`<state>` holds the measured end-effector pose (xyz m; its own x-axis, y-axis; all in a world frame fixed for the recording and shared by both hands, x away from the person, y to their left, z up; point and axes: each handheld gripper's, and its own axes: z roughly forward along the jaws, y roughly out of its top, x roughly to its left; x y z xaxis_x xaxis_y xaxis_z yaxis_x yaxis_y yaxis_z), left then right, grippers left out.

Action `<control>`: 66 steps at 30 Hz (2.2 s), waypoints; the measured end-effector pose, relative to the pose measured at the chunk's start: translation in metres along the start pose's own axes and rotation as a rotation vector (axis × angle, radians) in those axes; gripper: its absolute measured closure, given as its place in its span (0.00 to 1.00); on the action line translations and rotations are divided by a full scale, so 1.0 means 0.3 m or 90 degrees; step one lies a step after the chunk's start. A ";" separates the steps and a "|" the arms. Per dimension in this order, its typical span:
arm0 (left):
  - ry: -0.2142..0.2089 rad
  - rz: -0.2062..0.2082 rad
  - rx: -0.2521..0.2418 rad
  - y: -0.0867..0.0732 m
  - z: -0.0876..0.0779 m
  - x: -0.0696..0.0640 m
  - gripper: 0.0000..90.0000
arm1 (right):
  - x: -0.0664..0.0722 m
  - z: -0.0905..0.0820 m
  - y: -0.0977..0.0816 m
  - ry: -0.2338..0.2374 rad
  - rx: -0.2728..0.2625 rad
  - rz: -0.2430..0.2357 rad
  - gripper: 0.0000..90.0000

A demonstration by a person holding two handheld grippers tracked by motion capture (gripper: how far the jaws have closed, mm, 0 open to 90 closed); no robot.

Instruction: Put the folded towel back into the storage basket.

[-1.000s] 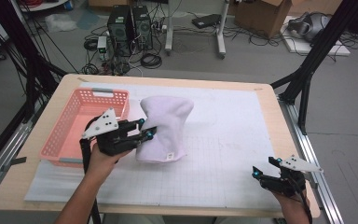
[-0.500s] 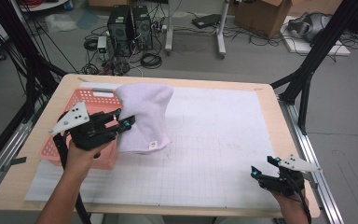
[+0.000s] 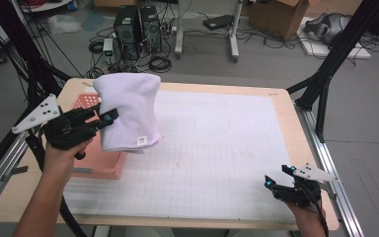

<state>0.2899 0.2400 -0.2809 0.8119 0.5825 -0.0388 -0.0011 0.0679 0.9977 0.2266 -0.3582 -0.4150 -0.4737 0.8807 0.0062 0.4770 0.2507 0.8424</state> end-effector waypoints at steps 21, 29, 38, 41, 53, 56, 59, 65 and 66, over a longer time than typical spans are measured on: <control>0.041 -0.029 -0.004 -0.033 -0.178 0.208 0.80 | 0.027 0.018 0.006 -0.003 0.014 -0.006 0.27; 0.064 -0.062 0.005 -0.111 -0.229 0.269 0.80 | 0.034 0.024 0.006 -0.006 0.020 -0.015 0.27; 0.079 -0.085 0.016 -0.164 -0.259 0.316 0.80 | 0.043 0.029 0.006 -0.007 0.025 -0.031 0.27; 0.081 -0.089 0.025 -0.178 -0.265 0.325 0.80 | 0.044 0.032 0.006 -0.007 0.026 -0.032 0.27; 0.070 -0.112 0.047 -0.239 -0.231 0.339 0.80 | 0.050 0.032 0.007 -0.005 0.025 -0.037 0.27; 0.066 -0.114 0.049 -0.246 -0.217 0.342 0.80 | 0.052 0.033 0.008 -0.004 0.026 -0.039 0.27; 0.062 -0.115 0.054 -0.252 -0.209 0.347 0.80 | 0.054 0.033 0.008 -0.002 0.026 -0.040 0.27; 0.044 -0.120 0.046 -0.259 -0.184 0.344 0.80 | 0.053 0.035 0.006 -0.002 0.028 -0.040 0.27; 0.036 -0.120 0.038 -0.258 -0.178 0.342 0.80 | 0.053 0.035 0.006 -0.002 0.028 -0.040 0.27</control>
<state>0.3419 0.3378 -0.3652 0.7601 0.6089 -0.2269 0.1842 0.1329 0.9739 0.2277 -0.3395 -0.4189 -0.5014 0.8639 -0.0486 0.4778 0.3233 0.8168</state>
